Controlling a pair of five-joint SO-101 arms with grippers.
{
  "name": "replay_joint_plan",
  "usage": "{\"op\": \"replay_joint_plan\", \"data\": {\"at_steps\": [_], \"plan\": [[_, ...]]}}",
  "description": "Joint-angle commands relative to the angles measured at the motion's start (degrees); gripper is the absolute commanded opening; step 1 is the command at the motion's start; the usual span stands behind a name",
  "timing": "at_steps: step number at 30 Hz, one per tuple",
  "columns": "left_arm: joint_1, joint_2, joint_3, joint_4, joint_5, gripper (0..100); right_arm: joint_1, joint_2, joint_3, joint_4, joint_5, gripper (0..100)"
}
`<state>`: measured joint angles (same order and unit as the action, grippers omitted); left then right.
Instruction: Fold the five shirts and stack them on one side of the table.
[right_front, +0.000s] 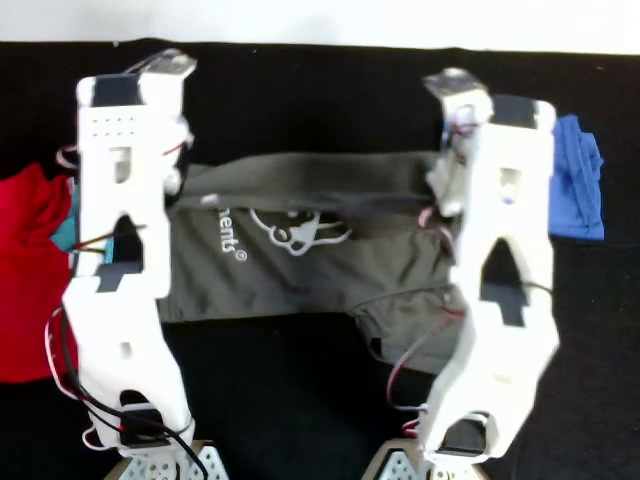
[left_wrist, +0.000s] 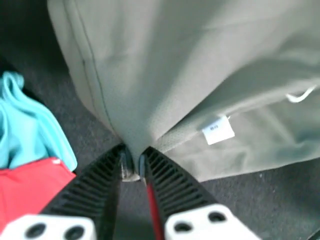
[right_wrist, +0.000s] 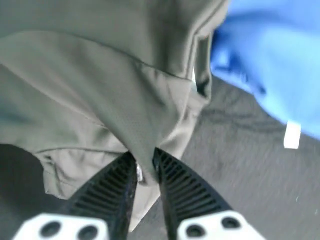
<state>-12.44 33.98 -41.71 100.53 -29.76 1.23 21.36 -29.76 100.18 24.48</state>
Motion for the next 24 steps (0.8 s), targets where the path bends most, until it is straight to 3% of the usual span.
{"op": "replay_joint_plan", "data": {"at_steps": [1,10,21,24], "plan": [[-0.3,-6.4,7.0,0.9,-0.6,1,1.1,-14.3,16.2,0.5,1.5,0.5],[1.9,-14.4,26.4,-0.4,-0.8,1,1.5,-42.1,54.5,-12.6,4.7,0.5],[1.5,-14.2,41.9,-12.0,-0.8,1,4.6,-48.9,64.7,-13.1,10.3,0.5],[1.8,-14.9,41.0,-11.3,-0.8,1,5.3,-49.6,64.0,-12.6,10.5,0.5]]}}
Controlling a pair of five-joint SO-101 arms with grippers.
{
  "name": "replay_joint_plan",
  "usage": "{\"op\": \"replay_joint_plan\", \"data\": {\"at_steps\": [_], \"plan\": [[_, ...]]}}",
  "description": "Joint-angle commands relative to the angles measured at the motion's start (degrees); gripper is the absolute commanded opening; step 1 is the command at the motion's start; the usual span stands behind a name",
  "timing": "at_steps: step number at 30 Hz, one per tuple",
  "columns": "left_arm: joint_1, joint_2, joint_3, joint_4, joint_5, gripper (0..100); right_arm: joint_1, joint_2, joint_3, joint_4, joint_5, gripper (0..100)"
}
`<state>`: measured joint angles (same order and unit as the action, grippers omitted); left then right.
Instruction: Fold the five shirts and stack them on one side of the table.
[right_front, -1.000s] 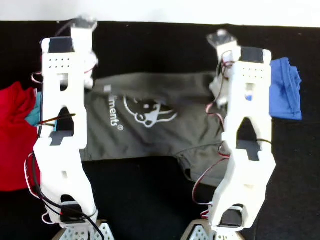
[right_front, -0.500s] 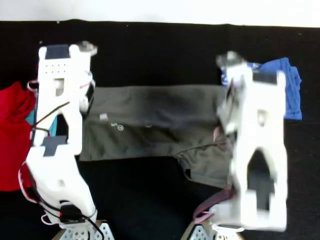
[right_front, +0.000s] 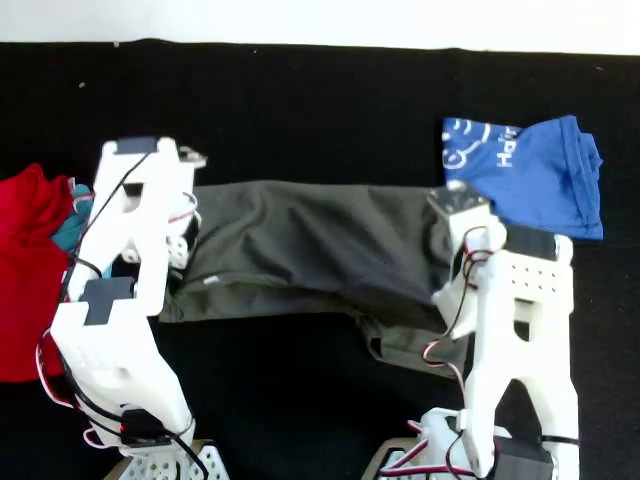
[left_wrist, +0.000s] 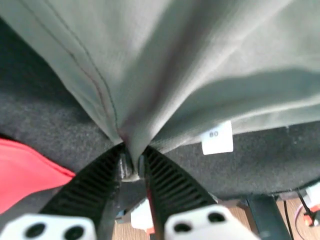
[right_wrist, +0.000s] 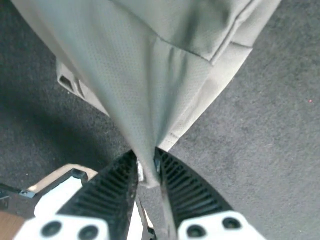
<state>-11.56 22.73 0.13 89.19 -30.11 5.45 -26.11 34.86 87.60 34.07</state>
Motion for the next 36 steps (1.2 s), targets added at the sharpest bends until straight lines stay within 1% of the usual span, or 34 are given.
{"op": "replay_joint_plan", "data": {"at_steps": [1,5,8,10,15,20,22,25,30,32,36], "plan": [[0.9,-4.2,-1.8,1.0,-0.4,1,1.4,-2.2,-2.2,0.5,0.8,0.5],[0.7,-8.6,-5.9,6.6,-0.4,1,1.5,-2.1,-7.5,4.7,0.9,0.5],[0.7,-10.4,-5.2,7.1,-0.4,1,1.5,-1.5,-7.5,4.7,1.1,0.5],[0.7,-9.8,-2.6,5.5,-0.4,1,1.5,-1.5,-5.9,4.6,1.1,0.5],[0.7,-5.8,2.5,-3.0,-0.4,1,1.3,-1.6,-3.4,4.0,1.1,0.5],[0.6,-3.8,2.4,-4.1,-0.4,1,1.3,-2.2,-4.4,4.4,1.1,0.5],[0.5,-3.8,2.5,-4.1,-0.4,1,1.3,-2.9,-6.4,6.1,1.1,0.5],[0.5,-3.9,2.4,-2.7,-0.4,1,1.3,-4.4,-10.1,9.1,1.1,0.5],[0.8,-6.1,0.7,4.7,-0.4,1,1.3,-4.7,-10.9,9.9,1.1,0.5],[0.7,-8.3,1.9,5.3,-0.4,1,1.3,-4.7,-10.9,10.0,1.1,0.5],[0.9,-10.9,6.0,3.9,-0.4,1,1.4,-4.8,-8.2,9.9,1.1,0.5]]}}
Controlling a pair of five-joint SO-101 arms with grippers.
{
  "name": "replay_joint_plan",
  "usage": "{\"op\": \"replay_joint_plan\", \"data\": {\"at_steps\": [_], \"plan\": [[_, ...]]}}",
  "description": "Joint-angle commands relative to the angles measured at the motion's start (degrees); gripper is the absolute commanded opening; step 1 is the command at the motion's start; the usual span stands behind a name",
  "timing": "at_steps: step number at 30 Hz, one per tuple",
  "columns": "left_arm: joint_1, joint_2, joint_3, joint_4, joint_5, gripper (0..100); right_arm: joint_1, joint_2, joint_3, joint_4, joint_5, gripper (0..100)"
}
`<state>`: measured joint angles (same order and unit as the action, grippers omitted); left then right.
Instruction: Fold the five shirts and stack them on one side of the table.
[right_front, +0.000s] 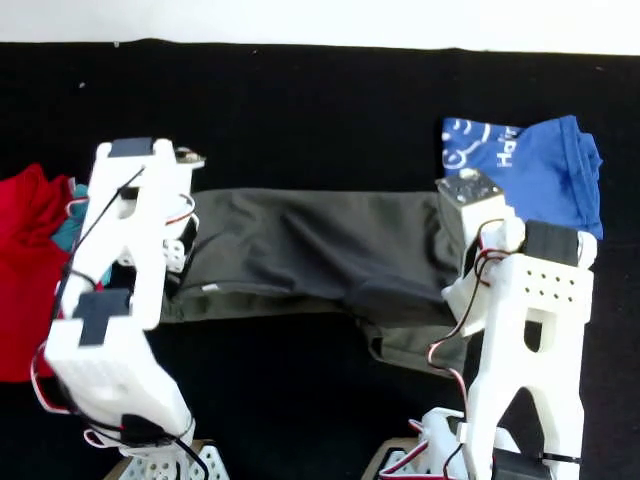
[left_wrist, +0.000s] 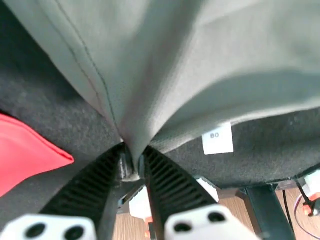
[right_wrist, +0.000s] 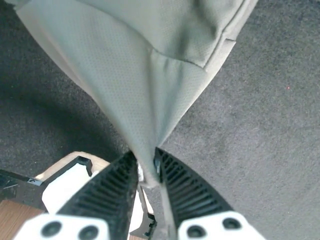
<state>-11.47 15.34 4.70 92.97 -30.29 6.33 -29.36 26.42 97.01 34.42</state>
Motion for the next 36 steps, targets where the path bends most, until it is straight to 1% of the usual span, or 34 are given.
{"op": "replay_joint_plan", "data": {"at_steps": [1,4,7,8,10,11,13,14,19,22,23,24,25,26,27,28,30,33,36], "plan": [[0.8,-3.5,2.3,-1.2,-0.3,1,0.5,-1.5,1.6,0.2,0.8,0.5],[0.5,-3.5,4.3,-5.5,-0.3,1,0.4,-1.7,4.5,-1.0,0.8,0.5],[0.5,-3.5,4.5,-6.2,-0.3,2,0.3,-1.5,5.1,-2.2,0.8,1.2],[0.5,-3.7,4.4,-6.2,-0.3,3,0.3,-1.5,5.1,-2.2,0.8,2.6],[0.4,-4.1,4.3,-6.0,-1.1,9,0.3,-2.1,5.0,-2.1,0.8,9.2],[0.3,-4.1,3.5,-4.6,-2.3,13,0.3,-2.1,4.8,-1.5,0.8,13.7],[-0.6,-4.1,1.0,-1.8,-3.4,17,0.2,-2.1,3.6,-0.4,0.8,21.1],[-1.0,-4.1,-0.7,-1.0,-3.4,18,-0.2,-2.1,3.0,0.1,0.8,22.4],[-3.6,-4.0,-12.7,3.3,-3.4,18,-3.2,-2.1,-1.4,2.2,0.4,20.1],[-3.2,-3.5,-17.9,3.1,-3.3,17,-4.9,-1.5,-4.6,0.0,-0.1,19.8],[-2.8,-3.4,-18.8,2.8,-3.2,14,-5.6,-1.5,-5.4,-2.2,-1.6,19.3],[-1.9,-3.3,-19.0,1.5,-3.1,9,-6.4,-1.4,-5.6,-5.0,-3.6,17.0],[-0.8,-3.0,-18.6,-0.9,-3.0,2,-7.5,-1.0,-5.6,-8.0,-5.7,12.8],[0.2,-2.4,-17.8,-3.3,-2.0,0,-8.7,-0.2,-5.6,-11.1,-7.4,7.3],[1.2,-1.3,-17.5,-5.3,-0.6,3,-9.8,1.3,-5.8,-14.0,-8.6,2.0],[2.1,0.2,-17.3,-7.0,0.3,3,-11.0,3.3,-6.1,-16.5,-9.5,0.2],[3.6,4.1,-17.3,-10.5,1.5,1,-13.0,8.5,-6.2,-21.2,-11.3,3.9],[4.4,10.9,-19.2,-15.2,3.1,1,-14.4,18.2,-7.7,-28.7,-14.0,4.3],[3.4,18.5,-24.7,-18.5,2.8,1,-14.3,28.6,-11.9,-34.0,-14.6,4.3]]}}
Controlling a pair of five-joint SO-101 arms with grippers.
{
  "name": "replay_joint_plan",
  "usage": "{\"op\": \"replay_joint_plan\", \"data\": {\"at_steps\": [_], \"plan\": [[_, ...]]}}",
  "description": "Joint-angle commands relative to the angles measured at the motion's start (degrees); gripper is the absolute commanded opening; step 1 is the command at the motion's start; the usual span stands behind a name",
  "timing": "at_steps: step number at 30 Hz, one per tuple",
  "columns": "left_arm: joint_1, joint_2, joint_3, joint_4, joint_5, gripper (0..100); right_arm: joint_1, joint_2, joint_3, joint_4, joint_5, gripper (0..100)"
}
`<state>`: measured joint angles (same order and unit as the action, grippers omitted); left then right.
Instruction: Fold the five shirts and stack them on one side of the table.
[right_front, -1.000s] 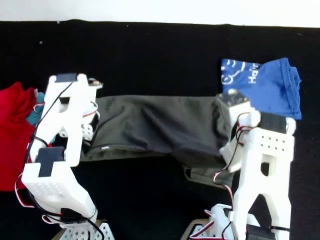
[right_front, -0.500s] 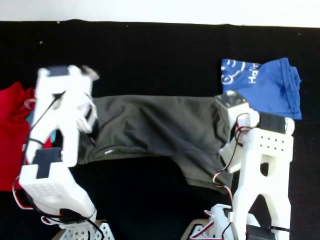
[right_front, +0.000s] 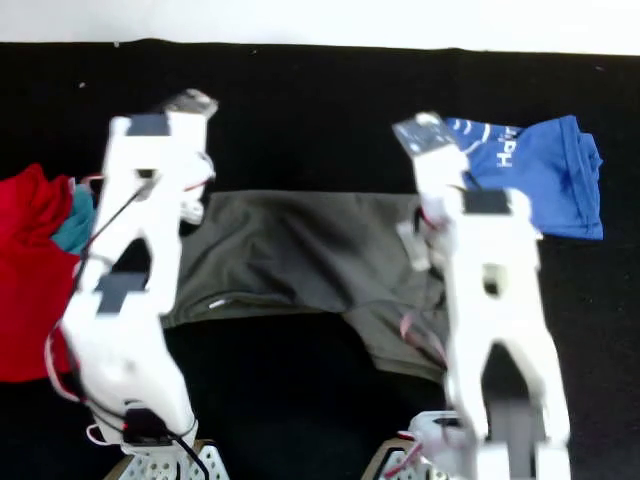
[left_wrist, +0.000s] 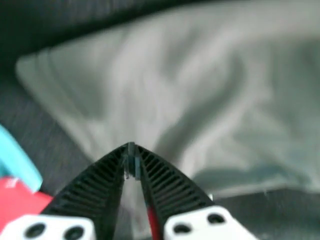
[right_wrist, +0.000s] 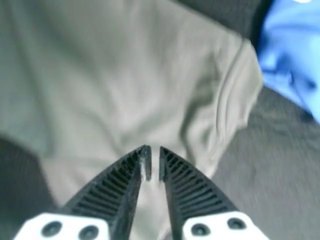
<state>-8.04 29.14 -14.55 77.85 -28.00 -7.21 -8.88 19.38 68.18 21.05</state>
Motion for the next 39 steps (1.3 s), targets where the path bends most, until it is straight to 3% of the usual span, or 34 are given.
{"op": "replay_joint_plan", "data": {"at_steps": [1,12,23,32,36,39], "plan": [[-1.0,7.4,-8.0,-3.8,0.5,1,-0.7,11.7,-6.8,-6.0,-1.2,4.3],[-11.3,37.0,-50.9,5.2,-4.4,1,2.2,43.3,-36.3,-4.4,-1.1,4.3],[-10.9,45.4,-80.5,23.6,-4.1,1,1.8,44.2,-61.8,22.6,-1.3,4.3],[-11.7,40.0,-78.8,24.4,0.8,1,0.1,35.8,-68.9,33.0,-5.5,4.3],[-12.4,27.3,-65.4,24.4,0.9,1,-1.3,28.1,-62.1,33.0,-5.5,4.3],[-12.3,14.7,-47.1,24.2,0.4,1,-2.8,19.8,-53.2,32.9,-5.4,4.3]]}}
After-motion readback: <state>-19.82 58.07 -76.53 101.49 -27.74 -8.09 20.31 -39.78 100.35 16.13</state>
